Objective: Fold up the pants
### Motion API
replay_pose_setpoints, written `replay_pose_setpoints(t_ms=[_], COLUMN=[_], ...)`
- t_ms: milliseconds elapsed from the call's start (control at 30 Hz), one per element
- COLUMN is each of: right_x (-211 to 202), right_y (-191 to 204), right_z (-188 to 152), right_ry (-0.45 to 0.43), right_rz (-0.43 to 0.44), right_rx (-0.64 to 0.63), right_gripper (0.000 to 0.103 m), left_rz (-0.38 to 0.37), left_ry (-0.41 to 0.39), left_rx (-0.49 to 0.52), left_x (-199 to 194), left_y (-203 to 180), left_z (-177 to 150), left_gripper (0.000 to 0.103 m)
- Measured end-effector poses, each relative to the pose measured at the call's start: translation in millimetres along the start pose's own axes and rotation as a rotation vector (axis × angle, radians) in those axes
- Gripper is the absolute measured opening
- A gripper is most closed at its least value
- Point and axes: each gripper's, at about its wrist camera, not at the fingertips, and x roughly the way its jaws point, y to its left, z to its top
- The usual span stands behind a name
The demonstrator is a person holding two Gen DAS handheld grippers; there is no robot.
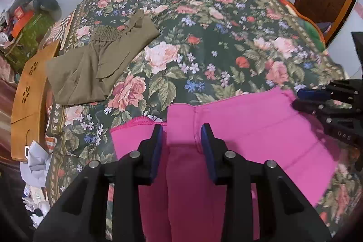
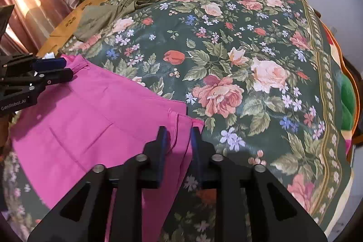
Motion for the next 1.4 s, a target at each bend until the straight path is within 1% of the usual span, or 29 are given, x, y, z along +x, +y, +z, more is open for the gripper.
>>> replay_pose_setpoints(t_ms=[33, 67, 100, 133, 167, 200, 233, 300, 333, 367, 467, 600, 667, 767, 800, 833, 1000, 1033, 1067, 1100, 1133, 1167, 1200, 1233, 1267, 1300, 1367, 1400], right_x=[-4, -9, -13, -20, -26, -30, -36, -43, -44, -46, -44, -28, -20, -7, -5, -4, 3, 5, 5, 8, 8, 10, 11, 12, 13, 14, 13, 12], right_y=[0, 0, 1, 3, 5, 6, 7, 9, 9, 10, 10, 4, -4, -21, -24, -26, -14, -13, -13, -13, -14, -15, -17, -17, -17, -17, -16, -16], right_z=[0, -1, -1, -3, -5, -7, -9, -14, -16, -20, -31, -43, -47, -49, -48, -47, -37, -36, -35, -33, -32, -32, -33, -32, -31, -30, -30, -30], right_ry=[0.007, 0.001, -0.012, -0.032, -0.048, -0.057, -0.07, -0.087, -0.09, -0.097, -0.104, -0.05, -0.04, -0.013, -0.013, -0.015, -0.008, -0.008, -0.007, -0.005, -0.003, -0.003, -0.002, 0.002, 0.005, 0.008, 0.012, 0.011], right_rz=[0.011, 0.02, 0.025, 0.026, 0.025, 0.026, 0.029, 0.032, 0.031, 0.031, 0.043, 0.084, 0.129, 0.204, 0.223, 0.231, 0.211, 0.211, 0.214, 0.225, 0.233, 0.243, 0.253, 0.256, 0.255, 0.255, 0.253, 0.247], right_rx=[0.006, 0.008, 0.007, 0.002, -0.003, -0.006, -0.007, -0.002, 0.003, 0.009, 0.032, 0.092, 0.153, 0.299, 0.322, 0.329, 0.274, 0.266, 0.259, 0.259, 0.263, 0.271, 0.28, 0.286, 0.289, 0.293, 0.304, 0.303], right_gripper=[0.043, 0.05, 0.052, 0.055, 0.057, 0.058, 0.058, 0.062, 0.069, 0.075, 0.079, 0.08, 0.081, 0.082, 0.081, 0.081, 0.081, 0.08, 0.077, 0.075, 0.07, 0.065, 0.063, 0.059, 0.054, 0.051, 0.04, 0.038], left_rz=[-0.006, -0.014, -0.021, -0.033, -0.041, -0.05, -0.055, -0.062, -0.066, -0.07, -0.083, -0.095, -0.127, -0.172, -0.179, -0.187, -0.219, -0.225, -0.235, -0.244, -0.249, -0.256, -0.265, -0.275, -0.277, -0.273, -0.256, -0.245], left_ry=[-0.009, -0.022, -0.033, -0.051, -0.064, -0.08, -0.097, -0.119, -0.119, -0.116, -0.071, -0.009, 0.026, 0.057, 0.062, 0.067, 0.08, 0.078, 0.076, 0.074, 0.071, 0.065, 0.062, 0.055, 0.05, 0.043, 0.028, 0.019], left_rx=[-0.005, -0.009, -0.011, -0.013, -0.013, -0.013, -0.016, -0.022, -0.028, -0.034, -0.056, -0.094, -0.121, -0.144, -0.151, -0.158, -0.181, -0.186, -0.191, -0.196, -0.198, -0.2, -0.203, -0.203, -0.2, -0.191, -0.172, -0.166], left_x=[-6, -13, -19, -28, -35, -42, -49, -58, -60, -61, -52, -34, -25, -15, -12, -10, -1, 0, 2, 2, 3, 2, 2, 2, 1, 0, -3, -5], left_y=[1, 1, 2, 4, 5, 6, 8, 11, 14, 16, 22, 28, 32, 35, 35, 36, 36, 36, 36, 36, 36, 36, 35, 35, 34, 33, 29, 27], left_z=[0, 0, 0, -1, -2, -3, -5, -10, -13, -16, -27, -40, -45, -46, -45, -44, -39, -39, -39, -39, -39, -40, -40, -40, -39, -39, -38, -38], left_gripper=[0.037, 0.04, 0.042, 0.047, 0.055, 0.06, 0.068, 0.073, 0.078, 0.08, 0.08, 0.08, 0.08, 0.08, 0.08, 0.08, 0.079, 0.077, 0.073, 0.072, 0.069, 0.064, 0.06, 0.052, 0.047, 0.045, 0.036, 0.033])
